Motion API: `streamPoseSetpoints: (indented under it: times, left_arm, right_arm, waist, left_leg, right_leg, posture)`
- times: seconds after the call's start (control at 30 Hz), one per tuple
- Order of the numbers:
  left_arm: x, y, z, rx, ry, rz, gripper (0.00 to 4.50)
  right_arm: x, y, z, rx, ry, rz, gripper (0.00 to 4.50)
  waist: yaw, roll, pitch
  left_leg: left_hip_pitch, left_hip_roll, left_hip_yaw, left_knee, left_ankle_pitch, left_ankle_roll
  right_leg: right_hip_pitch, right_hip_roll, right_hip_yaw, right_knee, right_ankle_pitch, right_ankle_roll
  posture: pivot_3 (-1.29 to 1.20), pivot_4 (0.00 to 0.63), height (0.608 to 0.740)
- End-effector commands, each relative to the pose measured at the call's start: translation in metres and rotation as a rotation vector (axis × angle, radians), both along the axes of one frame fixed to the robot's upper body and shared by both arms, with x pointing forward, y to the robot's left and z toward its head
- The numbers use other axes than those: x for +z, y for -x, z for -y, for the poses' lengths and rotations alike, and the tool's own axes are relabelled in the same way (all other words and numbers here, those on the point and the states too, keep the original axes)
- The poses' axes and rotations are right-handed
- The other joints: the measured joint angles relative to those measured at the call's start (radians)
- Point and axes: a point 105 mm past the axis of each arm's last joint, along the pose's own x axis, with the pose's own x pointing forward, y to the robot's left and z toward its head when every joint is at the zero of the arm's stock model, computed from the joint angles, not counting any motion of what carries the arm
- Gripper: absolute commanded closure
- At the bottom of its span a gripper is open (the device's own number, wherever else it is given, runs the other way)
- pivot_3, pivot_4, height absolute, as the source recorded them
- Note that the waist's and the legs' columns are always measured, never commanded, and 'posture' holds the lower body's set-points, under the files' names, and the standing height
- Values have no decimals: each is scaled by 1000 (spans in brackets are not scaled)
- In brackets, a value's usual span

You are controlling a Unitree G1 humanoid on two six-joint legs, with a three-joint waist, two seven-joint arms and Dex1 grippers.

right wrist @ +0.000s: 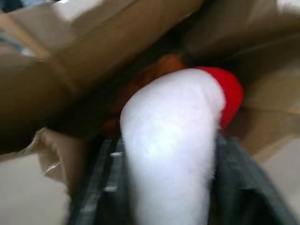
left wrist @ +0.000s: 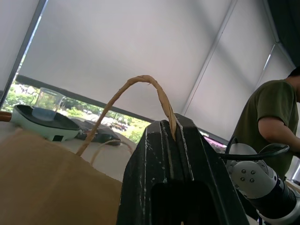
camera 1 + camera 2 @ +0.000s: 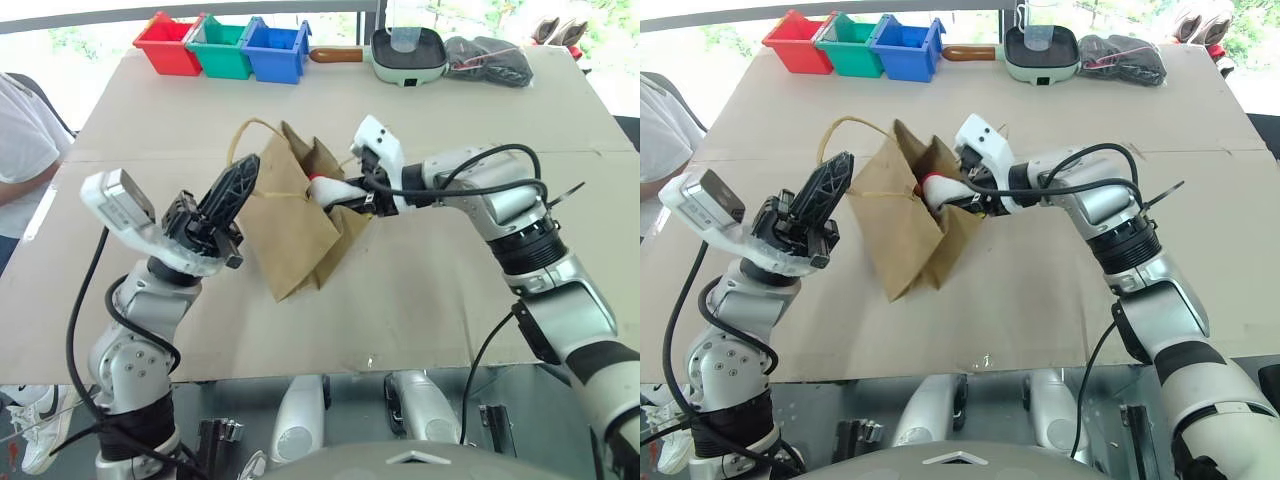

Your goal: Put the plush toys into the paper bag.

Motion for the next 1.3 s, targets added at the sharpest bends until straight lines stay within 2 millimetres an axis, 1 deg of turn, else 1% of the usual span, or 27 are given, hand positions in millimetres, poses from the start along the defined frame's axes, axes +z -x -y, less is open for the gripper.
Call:
streamPoseSetpoints:
  times: [0.03,0.13,0.23,0.37,0.43,0.47,0.53,0.6,0.63,0.7,0.73,0.77,0.87,0.9,1.0,1.03,1.1,1.13,1.2,1.23,1.27,1.3]
  left_arm:
    - [9,10,-1,22,1,55,4500]
    - [8,14,-3,27,6,56,4500]
    - [8,16,-4,28,8,59,4500]
    - [10,16,-4,23,12,66,4500]
    - [12,16,-4,21,12,72,4500]
    - [12,16,-4,21,13,75,4500]
    - [13,16,-4,22,12,78,4500]
    - [14,16,-5,23,12,79,4500]
    - [14,16,-5,23,12,79,4500]
    - [14,16,-6,23,10,79,4500]
    - [14,16,-7,23,9,78,4500]
    - [15,15,-7,23,8,79,4500]
    - [16,16,-7,19,2,78,4500]
    - [16,16,-7,18,-1,78,4500]
    - [17,16,-8,21,-11,80,4500]
    - [18,17,-9,24,-13,81,4500]
    - [19,17,-10,31,-16,83,4500]
    - [20,18,-9,33,-17,85,4500]
    - [21,20,-9,37,-16,90,4500]
    - [22,21,-9,39,-16,91,4500]
    - [22,21,-10,42,-16,91,4500]
    - [23,22,-10,47,-16,90,4500]
  right_arm:
    - [22,15,2,98,-18,99,544]
    - [42,17,22,71,-56,151,544]
    - [54,17,35,27,-97,151,544]
    - [69,14,59,-93,-171,132,544]
    - [77,4,78,-228,-250,66,544]
    - [76,0,89,-293,-274,36,544]
    - [57,-12,117,-461,-277,-45,544]
    - [34,-14,133,-553,-259,-114,544]
    - [23,-14,137,-580,-250,-143,544]
    - [5,-15,140,-620,-238,-193,544]
    - [0,-17,140,-632,-248,-217,544]
    - [-5,-19,137,-640,-264,-244,544]
    - [-17,-29,122,-632,-296,-300,544]
    - [-18,-33,117,-628,-312,-311,544]
    - [-8,-39,93,-543,-401,-347,544]
    - [-7,-42,87,-532,-410,-352,774]
    - [-9,-44,78,-503,-418,-365,1383]
    - [-13,-44,74,-490,-401,-364,1757]
    - [-14,-43,68,-456,-407,-365,2871]
    - [-13,-43,66,-441,-419,-367,3272]
    - [-8,-42,64,-424,-448,-363,3838]
    - [2,-40,62,-392,-504,-358,4299]
  waist:
    - [2,0,0]
    - [4,0,0]
    - [3,0,0]
    - [1,0,0]
    - [1,0,0]
    - [2,0,0]
    - [6,-2,-1]
    - [9,-3,-2]
    - [8,-3,-2]
    - [2,-2,-1]
    - [-3,-2,-1]
    - [-6,-2,-1]
    - [-12,-2,-1]
    - [-12,-1,-1]
    - [-13,-1,-1]
    - [-12,-1,-1]
    - [-11,-1,-1]
    - [-9,-1,-1]
    - [-2,-2,-1]
    - [-1,-1,-1]
    - [0,-1,-1]
    - [0,-1,-1]
  left_leg:
    - [0,0,0,0,0,0]
    - [0,0,0,0,0,0]
    - [0,0,0,0,0,0]
    - [0,0,0,0,0,0]
    - [0,0,0,0,0,0]
    - [0,0,0,0,0,0]
    - [0,0,0,0,0,0]
    - [0,0,0,0,0,0]
    - [0,-1,1,0,0,0]
    - [0,-1,2,0,0,0]
    - [0,-1,2,0,0,0]
    - [0,0,2,0,0,0]
    - [2,0,3,-1,0,0]
    - [2,1,3,-2,0,0]
    - [1,0,3,-2,0,0]
    - [1,0,3,-2,0,0]
    - [1,0,3,-2,0,0]
    - [1,0,3,-2,0,0]
    - [1,0,2,-2,0,0]
    - [1,0,2,-2,0,0]
    - [1,0,2,-2,0,0]
    - [1,0,2,-2,0,0]
  right_leg:
    - [0,0,0,0,0,0]
    - [0,-1,0,0,0,0]
    - [0,-1,0,0,0,0]
    - [0,0,0,0,0,0]
    - [0,0,0,0,0,0]
    - [0,0,0,0,0,0]
    - [0,0,0,0,0,0]
    - [1,0,0,-1,0,0]
    - [1,0,0,-1,0,0]
    - [0,0,1,-1,0,0]
    - [0,0,2,-1,0,0]
    - [0,1,3,0,0,0]
    - [0,2,4,0,0,0]
    - [0,2,4,0,0,0]
    - [0,2,4,-1,0,0]
    - [0,2,4,-1,0,0]
    - [0,1,3,-1,0,0]
    - [0,1,3,-1,0,0]
    - [0,1,3,-1,0,0]
    - [0,1,3,-1,0,0]
    - [0,1,3,-1,0,0]
    - [0,1,3,-1,0,0]
  posture:
    - [0,150,740]
    - [0,150,740]
    - [0,150,740]
    - [0,150,740]
    - [0,150,740]
    - [0,150,740]
    - [0,150,740]
    - [0,150,740]
    - [0,150,740]
    - [0,150,740]
    - [0,150,740]
    - [0,150,740]
    - [0,150,740]
    - [0,150,740]
    - [0,150,740]
    - [0,150,740]
    - [0,150,740]
    - [0,150,740]
    - [0,150,740]
    - [0,150,740]
    - [0,150,740]
    - [0,150,740]
